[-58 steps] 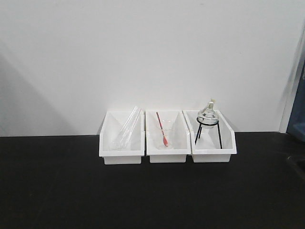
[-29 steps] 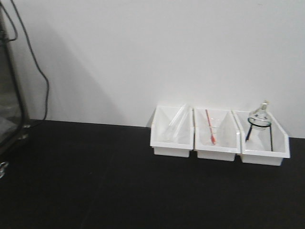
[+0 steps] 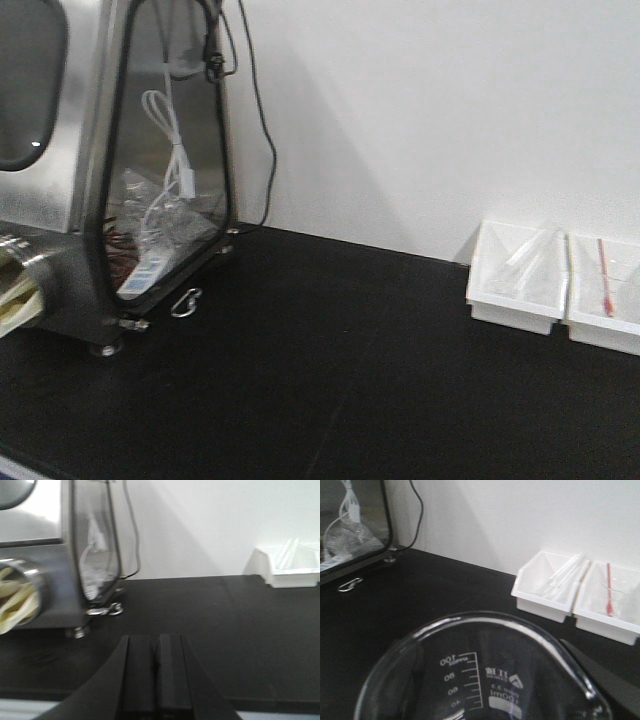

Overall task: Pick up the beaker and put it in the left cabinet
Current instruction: 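Hold the beaker in the right gripper while the base turns away, then drive the base across the room carrying the beaker in the right gripper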

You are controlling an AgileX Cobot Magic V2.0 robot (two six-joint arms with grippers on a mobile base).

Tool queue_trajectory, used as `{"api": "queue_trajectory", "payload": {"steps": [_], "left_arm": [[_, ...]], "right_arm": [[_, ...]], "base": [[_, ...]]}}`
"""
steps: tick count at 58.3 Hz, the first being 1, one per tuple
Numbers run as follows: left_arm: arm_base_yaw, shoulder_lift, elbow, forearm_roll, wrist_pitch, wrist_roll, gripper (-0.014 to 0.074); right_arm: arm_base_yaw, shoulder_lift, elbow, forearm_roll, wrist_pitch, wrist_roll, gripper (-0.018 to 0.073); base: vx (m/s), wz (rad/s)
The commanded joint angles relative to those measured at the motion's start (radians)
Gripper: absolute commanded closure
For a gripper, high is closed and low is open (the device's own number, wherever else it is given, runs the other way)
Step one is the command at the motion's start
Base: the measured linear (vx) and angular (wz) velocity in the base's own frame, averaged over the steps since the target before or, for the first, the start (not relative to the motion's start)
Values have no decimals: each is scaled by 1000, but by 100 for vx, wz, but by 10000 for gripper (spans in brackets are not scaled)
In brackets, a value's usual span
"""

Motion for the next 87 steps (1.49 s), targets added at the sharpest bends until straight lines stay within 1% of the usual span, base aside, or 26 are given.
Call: {"api": "queue_trajectory", "payload": {"steps": [1,46,87], "left_arm": [[-4,-19,16,-8,-84,-3,596],[-4,-19,16,-8,-84,-3,596],[-4,-19,16,-8,-84,-3,596]], "right_arm": [[0,1,-30,-25,-73,-9,565],[0,1,-30,-25,-73,-9,565],[0,1,-30,-25,-73,-9,565]], "base": [[-10,60],[-3,79],[21,64]]}}
